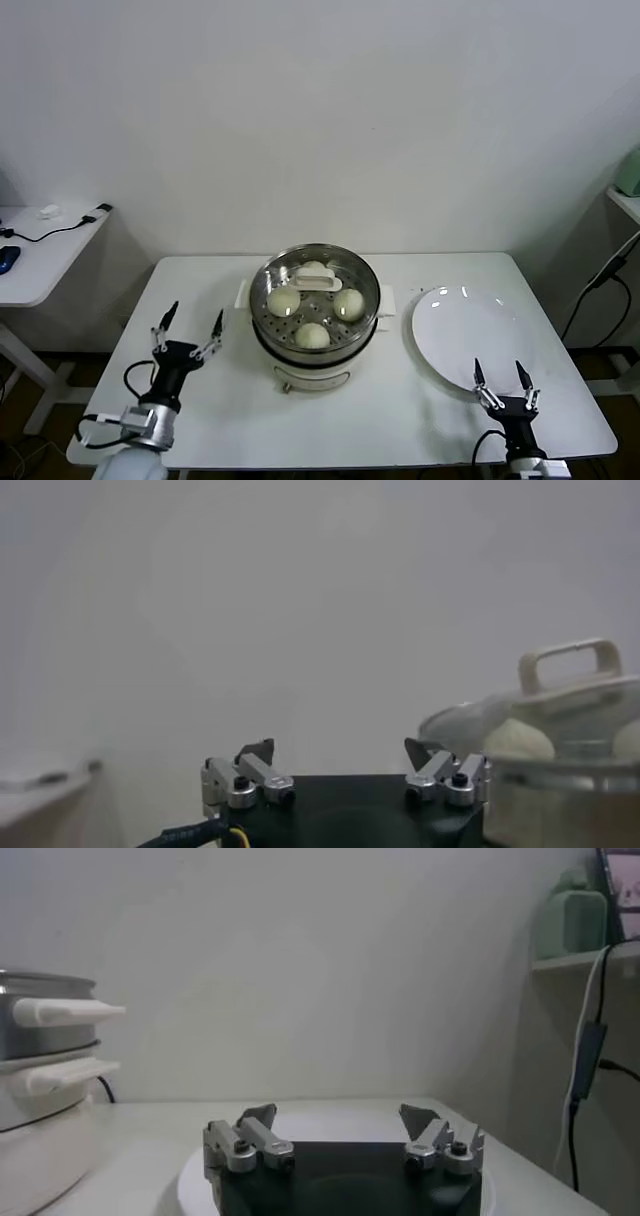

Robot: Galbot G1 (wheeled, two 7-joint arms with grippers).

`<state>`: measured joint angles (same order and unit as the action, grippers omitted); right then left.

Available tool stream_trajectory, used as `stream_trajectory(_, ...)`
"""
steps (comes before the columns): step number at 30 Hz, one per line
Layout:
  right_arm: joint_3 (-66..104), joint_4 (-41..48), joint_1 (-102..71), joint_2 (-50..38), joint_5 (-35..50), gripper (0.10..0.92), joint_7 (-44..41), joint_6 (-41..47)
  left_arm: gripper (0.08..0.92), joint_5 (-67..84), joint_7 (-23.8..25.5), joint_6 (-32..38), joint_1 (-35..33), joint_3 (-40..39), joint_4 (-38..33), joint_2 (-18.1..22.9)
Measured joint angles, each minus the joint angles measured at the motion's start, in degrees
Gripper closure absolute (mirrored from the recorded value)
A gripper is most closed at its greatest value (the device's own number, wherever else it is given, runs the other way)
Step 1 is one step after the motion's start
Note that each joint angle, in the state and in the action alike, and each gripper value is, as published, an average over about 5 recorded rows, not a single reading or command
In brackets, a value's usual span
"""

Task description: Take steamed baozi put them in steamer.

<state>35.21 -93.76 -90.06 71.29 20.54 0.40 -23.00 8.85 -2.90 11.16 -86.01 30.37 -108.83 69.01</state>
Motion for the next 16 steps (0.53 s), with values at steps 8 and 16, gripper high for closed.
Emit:
stream_trajectory(8,-0.11,0.22,-0.08,0.13,0.02,0.203,0.22,-0.05,0.177,6.97,1.77,5.65,-2.47,0.55,5.13,-0.67)
stream_trajectory(16,-0.24,0.33,-0.07,0.26,0.01,0.203,0.45,0.13,0.177,9.54,2.25,7.86,-3.51,0.72,7.23,-0.97)
